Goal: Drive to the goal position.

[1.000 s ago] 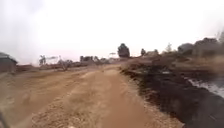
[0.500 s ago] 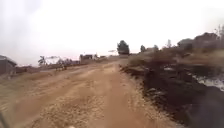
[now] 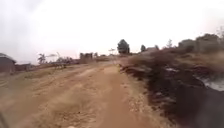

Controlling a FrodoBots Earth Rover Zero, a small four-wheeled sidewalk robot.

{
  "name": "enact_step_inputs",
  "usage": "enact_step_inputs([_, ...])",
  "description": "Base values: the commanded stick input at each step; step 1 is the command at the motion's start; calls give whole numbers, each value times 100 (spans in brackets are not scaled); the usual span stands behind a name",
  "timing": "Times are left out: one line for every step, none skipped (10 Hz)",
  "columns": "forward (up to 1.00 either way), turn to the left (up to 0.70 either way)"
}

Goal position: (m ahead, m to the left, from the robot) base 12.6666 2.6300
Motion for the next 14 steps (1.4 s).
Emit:
enact_step_inputs([50,0])
enact_step_inputs([50,0])
enact_step_inputs([50,0])
enact_step_inputs([50,0])
enact_step_inputs([50,0])
enact_step_inputs([50,0])
enact_step_inputs([50,0])
enact_step_inputs([50,0])
enact_step_inputs([50,0])
enact_step_inputs([50,0])
enact_step_inputs([50,0])
enact_step_inputs([50,0])
enact_step_inputs([50,0])
enact_step_inputs([50,0])
